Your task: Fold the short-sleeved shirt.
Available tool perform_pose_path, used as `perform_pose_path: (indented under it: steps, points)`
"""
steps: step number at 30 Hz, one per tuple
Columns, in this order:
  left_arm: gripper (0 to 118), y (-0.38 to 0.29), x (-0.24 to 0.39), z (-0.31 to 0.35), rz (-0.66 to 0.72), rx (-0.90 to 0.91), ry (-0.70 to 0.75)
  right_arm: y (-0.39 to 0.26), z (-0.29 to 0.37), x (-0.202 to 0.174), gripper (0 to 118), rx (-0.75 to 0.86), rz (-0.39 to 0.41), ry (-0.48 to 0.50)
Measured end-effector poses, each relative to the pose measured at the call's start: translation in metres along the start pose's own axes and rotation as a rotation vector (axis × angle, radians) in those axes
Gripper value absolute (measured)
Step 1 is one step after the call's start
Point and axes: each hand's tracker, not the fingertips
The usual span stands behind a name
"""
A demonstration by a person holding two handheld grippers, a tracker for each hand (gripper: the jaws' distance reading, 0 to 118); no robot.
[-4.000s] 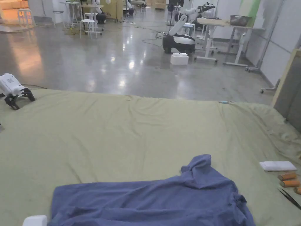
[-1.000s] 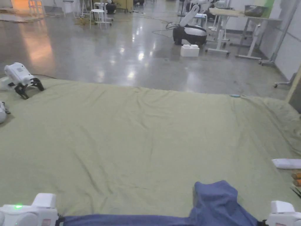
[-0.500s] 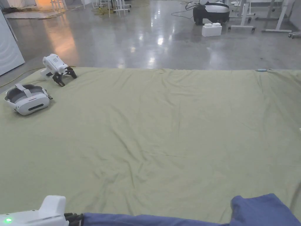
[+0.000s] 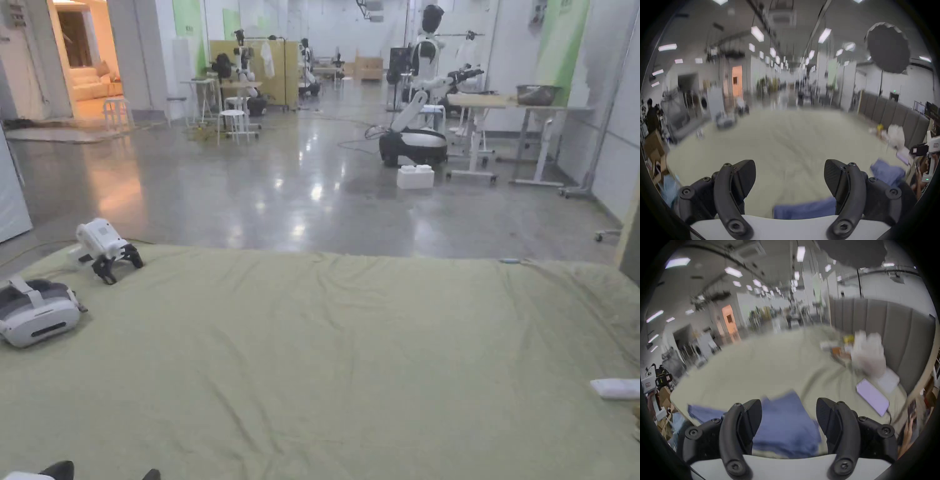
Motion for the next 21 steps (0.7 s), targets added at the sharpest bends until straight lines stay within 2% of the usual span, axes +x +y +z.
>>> perform_pose_path:
  steps: [3, 6, 8, 9, 10, 11, 12, 15, 17, 21]
  points:
    - [94, 0.042, 0.031, 0.038, -0.066, 0.181, 0.031, 0.035, 0.027, -0.032, 73, 0.201, 0.036, 0.052]
    - [93, 0.062, 0.053, 0.062, -0.067, 0.261, 0.033, 0.056, 0.040, -0.061, 73, 0.311, 0.062, 0.085]
    - [88, 0.066, 0.063, 0.074, -0.046, 0.290, 0.032, 0.060, 0.042, -0.072, 73, 0.340, 0.082, 0.093]
    - [75, 0.068, 0.067, 0.079, -0.035, 0.288, 0.027, 0.061, 0.044, -0.077, 67, 0.347, 0.090, 0.090]
    - [58, 0.068, 0.067, 0.078, -0.022, 0.280, 0.019, 0.061, 0.045, -0.081, 57, 0.359, 0.093, 0.087]
    - [37, 0.068, 0.067, 0.082, -0.009, 0.280, -0.001, 0.061, 0.047, -0.083, 42, 0.371, 0.095, 0.094]
    - [15, 0.068, 0.069, 0.085, -0.011, 0.288, -0.025, 0.062, 0.048, -0.086, 19, 0.376, 0.103, 0.092]
    - [2, 0.066, 0.073, 0.087, -0.036, 0.296, -0.027, 0.061, 0.049, -0.090, 4, 0.392, 0.108, 0.086]
    - [0, 0.068, 0.076, 0.089, -0.081, 0.291, -0.039, 0.062, 0.050, -0.090, 1, 0.383, 0.109, 0.087]
    - [0, 0.071, 0.070, 0.086, -0.073, 0.287, -0.069, 0.062, 0.047, -0.092, 0, 0.377, 0.120, 0.092]
